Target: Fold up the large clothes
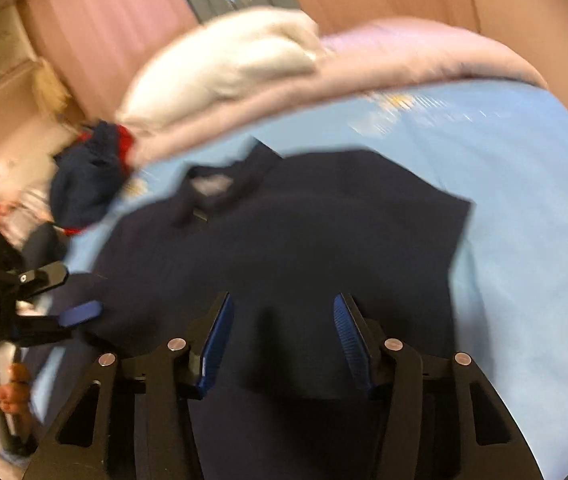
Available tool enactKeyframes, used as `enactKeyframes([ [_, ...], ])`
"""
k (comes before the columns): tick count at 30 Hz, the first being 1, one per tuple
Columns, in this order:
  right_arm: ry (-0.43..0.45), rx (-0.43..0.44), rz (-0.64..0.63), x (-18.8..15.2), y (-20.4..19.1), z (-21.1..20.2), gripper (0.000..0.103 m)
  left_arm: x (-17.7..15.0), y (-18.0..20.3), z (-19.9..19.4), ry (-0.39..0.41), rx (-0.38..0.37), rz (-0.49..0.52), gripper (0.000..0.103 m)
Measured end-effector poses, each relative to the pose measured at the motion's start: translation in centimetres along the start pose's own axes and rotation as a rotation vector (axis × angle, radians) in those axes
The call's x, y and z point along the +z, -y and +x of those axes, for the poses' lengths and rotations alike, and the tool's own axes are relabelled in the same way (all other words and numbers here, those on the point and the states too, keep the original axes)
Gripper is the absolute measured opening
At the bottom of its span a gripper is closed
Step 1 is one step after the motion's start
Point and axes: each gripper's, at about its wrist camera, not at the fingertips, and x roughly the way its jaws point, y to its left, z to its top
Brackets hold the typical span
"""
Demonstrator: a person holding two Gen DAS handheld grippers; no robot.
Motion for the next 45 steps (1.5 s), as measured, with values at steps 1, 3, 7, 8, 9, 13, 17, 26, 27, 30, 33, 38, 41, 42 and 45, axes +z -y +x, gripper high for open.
enactKeyframes([
  [1,-0.013,-0.038,-0.003,-0.4,0.5,0.1,0.054,-0.3,-1.0,0.6,-0.013,0.078,0.009,0.083],
  [3,-0.017,-0.118,-0.039,-1.1,1.0,0.2,0.045,-0.6,-2.7,0.7,-0.013,0.123,0.002,0.07],
  [7,-0.009,-0.145,-0.058,-1.4,0.9,-0.6,0.045,-0.6,-4.2,-1.7,0.016,0.081,-0.025,0.068],
  [8,-0.004,-0.158,-0.058,-1.4,0.6,-1.2,0.046,-0.6,-4.4,-2.8,0.033,0.069,-0.035,0.074],
  [9,0.0,-0.16,-0.059,-1.5,0.4,-1.6,0.047,-0.7,-4.7,-4.1,0.056,0.059,-0.044,0.088],
  [13,0.032,-0.096,-0.071,-2.6,-1.2,-5.0,0.06,-2.8,-6.9,-11.3,0.175,0.083,-0.065,0.102],
  [17,0.02,-0.016,-0.061,-4.7,-2.4,-6.9,0.06,-7.5,-13.5,-18.5,0.257,0.049,-0.24,0.102],
  [26,0.044,0.118,-0.065,-9.2,-6.2,-10.7,0.065,-18.5,-25.8,-30.6,0.586,-0.089,-0.65,0.102],
  [27,0.049,0.126,-0.058,-9.5,-6.5,-10.8,0.065,-19.1,-26.4,-31.5,0.602,-0.108,-0.677,0.102],
  [30,0.048,0.154,-0.039,-10.4,-7.2,-11.0,0.065,-20.0,-27.8,-32.4,0.644,-0.16,-0.732,0.102],
  [33,0.042,0.157,-0.031,-11.1,-7.8,-11.0,0.066,-19.5,-28.8,-33.3,0.677,-0.126,-0.759,0.102],
  [38,0.052,0.157,-0.021,-11.7,-8.3,-11.5,0.066,-17.7,-30.2,-34.6,0.742,0.037,-0.791,0.099],
  [41,0.052,0.149,0.002,-11.9,-8.1,-11.3,0.067,-16.2,-30.7,-34.2,0.763,0.134,-0.805,0.074],
  [42,0.046,0.145,0.015,-11.9,-7.9,-11.1,0.067,-15.9,-30.8,-34.3,0.755,0.167,-0.81,0.055],
  [45,0.039,0.139,0.032,-12.1,-7.5,-10.6,0.067,-14.8,-31.2,-33.9,0.68,0.287,-0.805,0.021],
])
